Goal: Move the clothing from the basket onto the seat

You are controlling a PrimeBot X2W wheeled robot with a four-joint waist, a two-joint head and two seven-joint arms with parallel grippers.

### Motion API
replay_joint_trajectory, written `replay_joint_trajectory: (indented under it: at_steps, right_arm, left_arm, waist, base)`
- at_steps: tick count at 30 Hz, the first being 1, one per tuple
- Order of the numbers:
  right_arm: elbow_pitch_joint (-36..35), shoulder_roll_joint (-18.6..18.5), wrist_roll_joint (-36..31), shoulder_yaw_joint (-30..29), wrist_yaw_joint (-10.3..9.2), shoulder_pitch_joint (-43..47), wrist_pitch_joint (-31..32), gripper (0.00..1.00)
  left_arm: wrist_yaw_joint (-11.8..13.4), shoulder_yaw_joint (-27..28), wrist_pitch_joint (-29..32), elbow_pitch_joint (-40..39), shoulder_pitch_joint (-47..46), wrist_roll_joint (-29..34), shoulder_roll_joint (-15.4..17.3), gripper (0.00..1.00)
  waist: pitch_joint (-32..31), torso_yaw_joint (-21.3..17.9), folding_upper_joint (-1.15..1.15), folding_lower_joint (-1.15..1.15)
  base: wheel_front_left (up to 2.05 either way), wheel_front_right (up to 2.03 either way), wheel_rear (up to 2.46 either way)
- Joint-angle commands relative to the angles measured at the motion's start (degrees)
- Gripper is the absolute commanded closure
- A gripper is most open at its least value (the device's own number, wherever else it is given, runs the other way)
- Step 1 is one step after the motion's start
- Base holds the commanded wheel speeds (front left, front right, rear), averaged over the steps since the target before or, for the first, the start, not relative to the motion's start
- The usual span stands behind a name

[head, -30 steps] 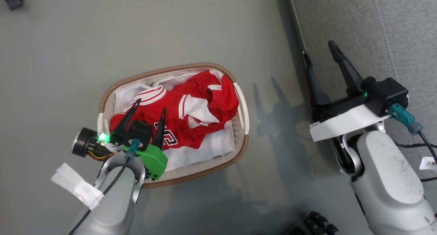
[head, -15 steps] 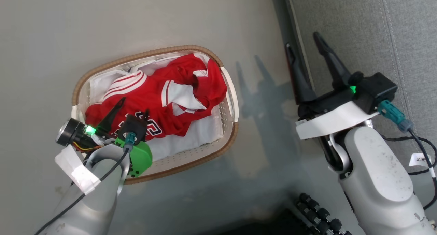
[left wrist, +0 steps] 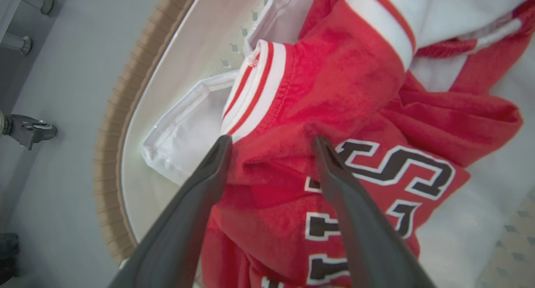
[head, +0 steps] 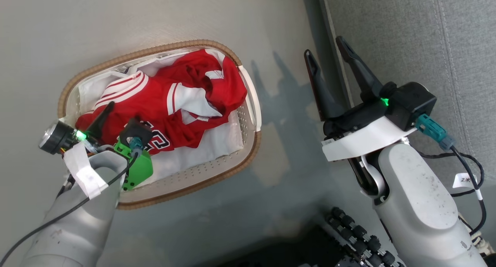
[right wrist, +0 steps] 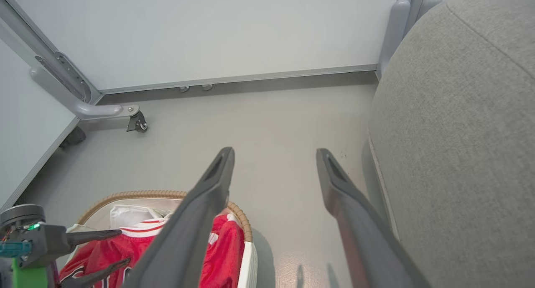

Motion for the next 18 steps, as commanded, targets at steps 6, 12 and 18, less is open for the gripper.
replay_joint_trajectory:
  at_steps: [6, 12, 18]
  right_arm:
    - [0.27, 0.36, 0.77, 0.85, -0.04, -1.29, -0.28, 0.0]
    - [-0.34, 0.77, 0.91, 1.1, -0.04, -2.27, -0.29, 0.0]
    - [-0.8, 1.15, 0.78, 0.94, -0.04, -2.24, -0.29, 0.0]
  left_arm:
    - [0.83, -2.71, 1.15, 4.36, -4.98, 2.33, 1.01, 0.0]
    - [0.23, -4.36, 2.99, 5.91, -7.22, 3.18, 1.28, 0.0]
    - [-0.87, -4.69, 5.65, 6.69, -8.54, 1.92, 0.89, 0.0]
  waist:
    - [1.82, -0.66, 0.0, -0.01]
    - [3.26, -1.42, 0.0, -0.01]
    - [4.52, -1.79, 0.0, -0.01]
  base:
    - [0.0, 0.0, 0.0]
    - [0.0, 0.0, 0.0]
    - [0.0, 0.0, 0.0]
